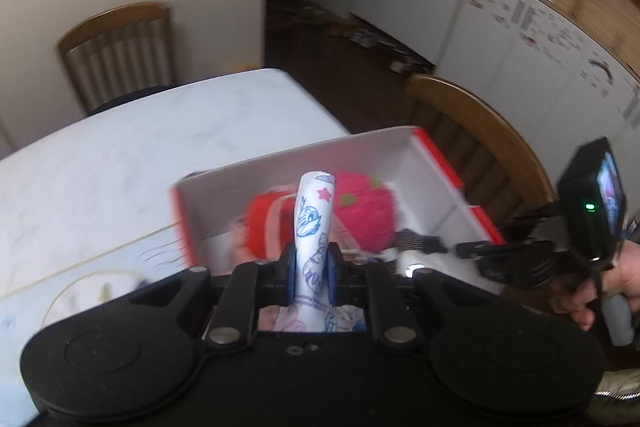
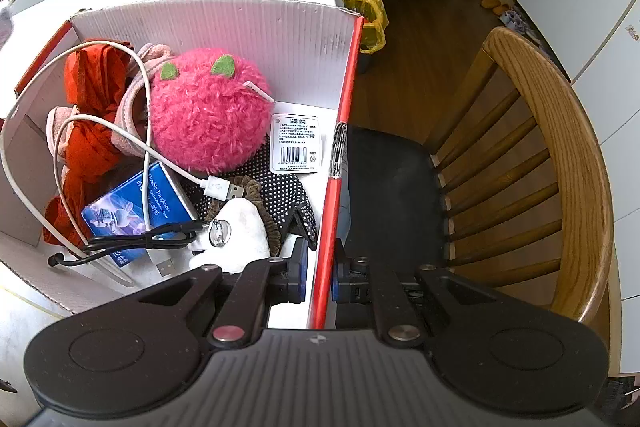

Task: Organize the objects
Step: 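Lift the white pouch and carry it over the box with the left gripper, then lower the white pouch into the box and open the left gripper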

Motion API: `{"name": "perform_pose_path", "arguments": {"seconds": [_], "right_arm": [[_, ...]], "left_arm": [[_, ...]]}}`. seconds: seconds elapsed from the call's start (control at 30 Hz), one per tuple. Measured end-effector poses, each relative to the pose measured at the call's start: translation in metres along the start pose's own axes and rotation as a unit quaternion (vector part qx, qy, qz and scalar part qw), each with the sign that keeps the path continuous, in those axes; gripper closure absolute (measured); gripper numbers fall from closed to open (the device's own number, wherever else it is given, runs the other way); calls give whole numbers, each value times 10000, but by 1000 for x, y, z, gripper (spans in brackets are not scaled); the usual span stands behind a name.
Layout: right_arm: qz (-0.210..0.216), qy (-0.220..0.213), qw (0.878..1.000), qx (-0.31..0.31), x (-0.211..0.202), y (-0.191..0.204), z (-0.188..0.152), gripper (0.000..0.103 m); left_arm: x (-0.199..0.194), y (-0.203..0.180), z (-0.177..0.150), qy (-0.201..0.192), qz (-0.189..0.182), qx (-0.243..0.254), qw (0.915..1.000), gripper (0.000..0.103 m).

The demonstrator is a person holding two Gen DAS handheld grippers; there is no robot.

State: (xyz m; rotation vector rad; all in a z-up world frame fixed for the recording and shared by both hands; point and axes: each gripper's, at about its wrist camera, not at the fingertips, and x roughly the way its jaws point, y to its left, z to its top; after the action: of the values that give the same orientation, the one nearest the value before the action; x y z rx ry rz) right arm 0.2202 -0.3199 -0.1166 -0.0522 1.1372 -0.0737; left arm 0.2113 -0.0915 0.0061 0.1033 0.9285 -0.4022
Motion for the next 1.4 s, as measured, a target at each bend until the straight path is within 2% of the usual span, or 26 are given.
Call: {"name": "perform_pose_path", "arguments": {"seconds": [0.23, 0.47, 0.73, 0.93, 1.03, 1.1, 1.23, 1.4], "right_arm": [[94, -39, 9999, 55, -1, -2, -1, 92], [167, -75, 9998, 100, -1, -7, -2, 92], [228, -91, 9997, 62, 0, -10, -5, 92], [274, -99, 9996, 30, 2, -11, -5, 92], [310, -96, 9995, 23, 2, -11, -5, 92], [334, -91, 9994, 13, 2, -12, -5, 92], [360, -94, 9993, -26, 2, -12, -5, 91], [393, -103, 9992, -52, 1, -13, -5, 91]], "left_arm": [[35, -41, 9, 249, -195, 539, 9980, 91], [75, -59, 4, 619, -157, 904, 9939, 89], [108, -46, -12, 1024, -115, 669, 9924, 89], [118, -38, -21, 1173, -93, 567, 9914, 80], [118, -35, -22, 1174, -146, 457, 9919, 79], [118, -34, -22, 1164, -161, 419, 9922, 75], [114, -38, -22, 1063, -145, 397, 9934, 47], [101, -45, -20, 846, -147, 341, 9957, 33]]}}
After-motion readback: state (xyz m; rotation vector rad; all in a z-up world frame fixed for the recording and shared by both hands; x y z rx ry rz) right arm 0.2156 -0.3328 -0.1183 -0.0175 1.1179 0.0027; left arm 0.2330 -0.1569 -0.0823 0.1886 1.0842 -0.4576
